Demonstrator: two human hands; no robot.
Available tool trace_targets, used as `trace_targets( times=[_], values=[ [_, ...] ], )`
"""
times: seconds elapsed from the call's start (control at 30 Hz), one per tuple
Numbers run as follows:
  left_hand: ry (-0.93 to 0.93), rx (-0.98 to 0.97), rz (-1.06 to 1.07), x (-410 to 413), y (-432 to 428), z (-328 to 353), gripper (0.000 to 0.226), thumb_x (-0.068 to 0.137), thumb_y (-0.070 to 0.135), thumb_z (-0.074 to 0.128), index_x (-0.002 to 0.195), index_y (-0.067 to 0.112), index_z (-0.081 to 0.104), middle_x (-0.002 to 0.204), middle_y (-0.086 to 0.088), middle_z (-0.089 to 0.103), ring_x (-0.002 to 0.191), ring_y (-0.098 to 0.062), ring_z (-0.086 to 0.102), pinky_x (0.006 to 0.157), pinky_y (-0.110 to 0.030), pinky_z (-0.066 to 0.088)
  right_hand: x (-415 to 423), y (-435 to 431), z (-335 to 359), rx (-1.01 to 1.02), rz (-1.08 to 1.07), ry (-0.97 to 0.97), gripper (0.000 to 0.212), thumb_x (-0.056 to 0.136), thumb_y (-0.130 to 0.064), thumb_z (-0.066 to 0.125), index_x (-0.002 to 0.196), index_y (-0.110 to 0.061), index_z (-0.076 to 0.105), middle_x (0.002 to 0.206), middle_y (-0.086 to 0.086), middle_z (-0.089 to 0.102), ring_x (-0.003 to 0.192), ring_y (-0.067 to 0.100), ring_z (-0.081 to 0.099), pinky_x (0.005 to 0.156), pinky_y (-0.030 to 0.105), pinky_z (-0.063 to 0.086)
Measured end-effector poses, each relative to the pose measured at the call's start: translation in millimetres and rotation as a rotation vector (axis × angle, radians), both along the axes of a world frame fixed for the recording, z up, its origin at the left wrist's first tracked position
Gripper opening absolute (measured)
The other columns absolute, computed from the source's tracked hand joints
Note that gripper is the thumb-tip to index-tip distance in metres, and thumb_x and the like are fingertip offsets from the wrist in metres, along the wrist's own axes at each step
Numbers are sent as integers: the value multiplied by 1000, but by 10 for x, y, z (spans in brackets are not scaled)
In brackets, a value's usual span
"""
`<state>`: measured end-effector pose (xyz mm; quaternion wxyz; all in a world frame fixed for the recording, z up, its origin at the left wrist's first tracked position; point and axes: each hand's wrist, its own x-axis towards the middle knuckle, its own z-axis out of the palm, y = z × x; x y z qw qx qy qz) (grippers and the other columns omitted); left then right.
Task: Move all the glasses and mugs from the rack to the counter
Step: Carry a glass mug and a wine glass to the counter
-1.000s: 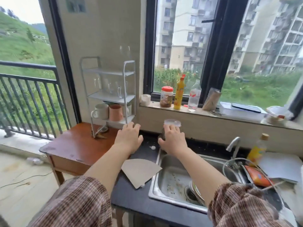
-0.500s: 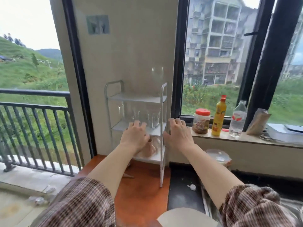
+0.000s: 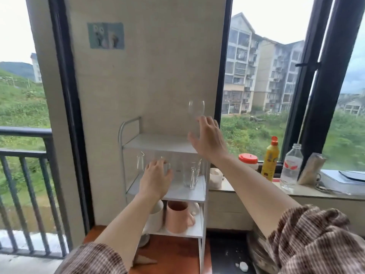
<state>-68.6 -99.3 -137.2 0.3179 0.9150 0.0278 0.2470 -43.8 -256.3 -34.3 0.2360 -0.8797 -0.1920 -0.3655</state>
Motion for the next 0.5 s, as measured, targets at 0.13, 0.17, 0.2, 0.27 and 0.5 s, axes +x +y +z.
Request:
trace_targets(
  times=[0.13, 0.17, 0.2, 0.27, 0.5],
  values=[
    [44, -204, 24, 324, 108, -67, 46, 93, 36, 52, 131, 11, 51, 133, -11, 55, 116, -29, 56, 91, -34, 41, 429, 119, 235, 109, -45, 37, 56, 85, -31, 64, 129, -2, 43, 126, 13, 50, 119, 30, 45, 98, 41, 43],
    [60, -246, 32, 399, 127, -78, 47, 93, 36, 53, 131, 10, 52, 132, -12, 57, 117, -29, 56, 90, -32, 40, 539, 133, 283, 153, -60, 64, 62, 85, -32, 65, 133, -2, 40, 129, 13, 48, 121, 29, 44, 100, 41, 42],
    [82, -272, 40, 462, 135, -82, 46, 93, 37, 53, 129, 9, 54, 129, -12, 60, 117, -29, 57, 89, -30, 40, 645, 139, 323, 198, -73, 93, 66, 85, -33, 65, 135, -1, 38, 130, 13, 47, 122, 30, 43, 101, 41, 41],
    [117, -290, 33, 575, 140, -100, 36, 92, 37, 55, 111, 8, 64, 109, -14, 67, 107, -33, 62, 84, -31, 45, 840, 135, 390, 258, -100, 148, 69, 85, -36, 65, 136, 0, 36, 132, 15, 46, 122, 31, 43, 103, 40, 40],
    [216, -401, -20, 743, 165, -193, 42, 91, 38, 56, 73, 2, 64, 61, -7, 62, 58, -20, 54, 54, -27, 35, 1233, 142, 575, 386, -134, 297, 72, 83, -50, 64, 129, -1, 38, 127, 17, 53, 114, 33, 54, 94, 41, 46]
  ],
)
